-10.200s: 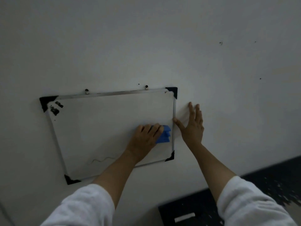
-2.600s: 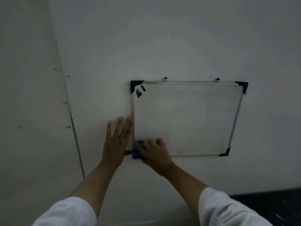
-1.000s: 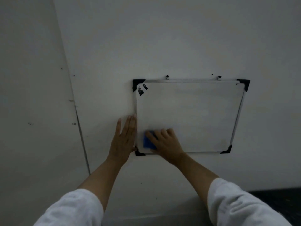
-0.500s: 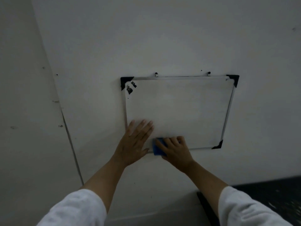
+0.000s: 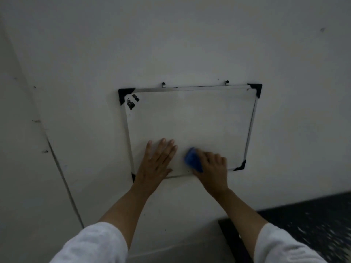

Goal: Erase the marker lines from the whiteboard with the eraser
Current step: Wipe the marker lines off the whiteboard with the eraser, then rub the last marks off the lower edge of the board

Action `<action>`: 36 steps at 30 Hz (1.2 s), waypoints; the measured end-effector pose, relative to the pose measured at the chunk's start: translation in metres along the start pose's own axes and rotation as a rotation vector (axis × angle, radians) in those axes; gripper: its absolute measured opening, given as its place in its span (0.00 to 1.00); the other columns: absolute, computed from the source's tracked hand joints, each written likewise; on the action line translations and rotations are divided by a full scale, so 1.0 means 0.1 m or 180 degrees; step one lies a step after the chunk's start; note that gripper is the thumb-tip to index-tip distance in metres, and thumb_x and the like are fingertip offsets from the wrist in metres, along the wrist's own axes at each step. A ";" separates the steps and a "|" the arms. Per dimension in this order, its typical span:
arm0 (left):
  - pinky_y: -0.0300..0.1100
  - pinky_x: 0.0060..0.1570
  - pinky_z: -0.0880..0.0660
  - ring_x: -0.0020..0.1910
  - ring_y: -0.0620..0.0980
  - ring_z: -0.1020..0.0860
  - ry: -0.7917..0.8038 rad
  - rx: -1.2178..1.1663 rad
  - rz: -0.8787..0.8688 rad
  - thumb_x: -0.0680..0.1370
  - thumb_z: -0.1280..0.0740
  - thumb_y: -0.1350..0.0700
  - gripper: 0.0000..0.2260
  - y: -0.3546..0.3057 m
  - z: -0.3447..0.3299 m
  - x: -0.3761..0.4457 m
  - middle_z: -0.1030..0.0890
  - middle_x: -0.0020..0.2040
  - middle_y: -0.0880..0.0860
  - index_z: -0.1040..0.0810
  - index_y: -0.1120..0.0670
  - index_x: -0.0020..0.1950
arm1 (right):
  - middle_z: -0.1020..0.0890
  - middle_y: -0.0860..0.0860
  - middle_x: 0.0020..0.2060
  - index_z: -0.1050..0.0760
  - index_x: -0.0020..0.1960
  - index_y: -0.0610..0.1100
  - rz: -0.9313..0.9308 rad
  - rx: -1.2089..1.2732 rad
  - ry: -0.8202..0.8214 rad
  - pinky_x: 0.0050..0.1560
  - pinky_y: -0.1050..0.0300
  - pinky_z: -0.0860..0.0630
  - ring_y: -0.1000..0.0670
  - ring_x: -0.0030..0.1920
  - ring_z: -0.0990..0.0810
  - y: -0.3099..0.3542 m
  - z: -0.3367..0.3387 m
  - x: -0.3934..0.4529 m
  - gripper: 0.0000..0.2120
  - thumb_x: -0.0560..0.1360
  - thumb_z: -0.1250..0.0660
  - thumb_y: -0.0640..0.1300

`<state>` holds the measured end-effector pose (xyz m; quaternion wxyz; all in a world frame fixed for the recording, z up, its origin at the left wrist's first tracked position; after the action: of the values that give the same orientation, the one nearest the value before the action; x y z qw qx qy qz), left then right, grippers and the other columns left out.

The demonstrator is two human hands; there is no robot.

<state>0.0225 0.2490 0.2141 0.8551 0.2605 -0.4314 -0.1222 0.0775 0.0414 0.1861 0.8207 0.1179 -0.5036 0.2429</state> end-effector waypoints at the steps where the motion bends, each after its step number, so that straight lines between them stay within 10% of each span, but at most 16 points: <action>1: 0.65 0.71 0.44 0.77 0.58 0.44 0.0028 0.0020 0.0004 0.72 0.30 0.41 0.40 0.00 -0.01 -0.01 0.42 0.78 0.57 0.41 0.56 0.78 | 0.22 0.44 0.47 0.33 0.66 0.45 -0.0545 0.0111 -0.0109 0.42 0.51 0.32 0.42 0.42 0.27 -0.11 0.03 0.00 0.35 0.64 0.24 0.53; 4: 0.65 0.72 0.46 0.77 0.58 0.46 0.0082 -0.0020 -0.0024 0.74 0.32 0.41 0.39 -0.02 0.01 -0.03 0.45 0.79 0.57 0.43 0.57 0.78 | 0.23 0.41 0.47 0.33 0.67 0.43 -0.1684 0.0329 -0.0212 0.41 0.48 0.29 0.40 0.43 0.26 -0.14 0.03 -0.05 0.36 0.64 0.22 0.51; 10: 0.64 0.73 0.53 0.77 0.58 0.47 0.0078 -0.0022 -0.0311 0.76 0.35 0.42 0.37 -0.30 0.01 0.10 0.45 0.79 0.56 0.44 0.57 0.78 | 0.23 0.45 0.49 0.32 0.67 0.46 -0.0326 0.0175 0.0109 0.41 0.50 0.31 0.43 0.44 0.28 -0.07 0.04 -0.15 0.37 0.63 0.22 0.53; 24: 0.67 0.69 0.41 0.75 0.58 0.38 -0.0217 -0.0595 -0.0350 0.76 0.33 0.49 0.27 -0.69 0.12 0.13 0.34 0.75 0.58 0.30 0.59 0.72 | 0.26 0.52 0.58 0.34 0.66 0.46 -0.2962 0.2211 -0.0283 0.59 0.50 0.27 0.51 0.57 0.26 -0.79 0.35 -0.29 0.27 0.72 0.28 0.51; 28: 0.60 0.66 0.34 0.68 0.56 0.29 -0.0252 -0.1405 -0.0787 0.78 0.36 0.50 0.20 -1.25 0.08 0.17 0.26 0.69 0.57 0.25 0.57 0.67 | 0.25 0.49 0.54 0.35 0.62 0.45 -0.3419 0.2307 -0.0434 0.51 0.51 0.24 0.47 0.53 0.23 -0.99 0.57 -0.67 0.22 0.74 0.30 0.49; 32: 0.45 0.50 0.28 0.49 0.54 0.22 0.1068 -0.2587 -0.0458 0.81 0.47 0.49 0.18 -1.94 0.20 0.25 0.20 0.54 0.54 0.22 0.57 0.57 | 0.25 0.51 0.49 0.36 0.61 0.43 -0.3856 0.2592 -0.0180 0.45 0.58 0.25 0.47 0.51 0.23 -1.19 0.61 -1.16 0.20 0.75 0.30 0.44; 36: 0.44 0.56 0.29 0.59 0.54 0.26 0.2945 -0.3543 0.1284 0.83 0.52 0.43 0.23 -2.52 0.12 0.17 0.26 0.64 0.56 0.32 0.57 0.68 | 0.26 0.50 0.48 0.37 0.60 0.44 -0.4036 0.2797 0.0331 0.42 0.63 0.22 0.51 0.45 0.22 -1.34 0.60 -1.55 0.20 0.74 0.30 0.41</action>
<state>0.0267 0.0269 0.0925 0.9603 -0.2697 0.0581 -0.0413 0.0420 -0.1429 0.0836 0.7034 0.6871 -0.1580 -0.0908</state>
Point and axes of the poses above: each hand's wrist, its own x-axis towards the middle knuckle, its own z-axis out of the back of the hand, y = z × x, the point moved 2 cm from there along x, towards the middle knuckle
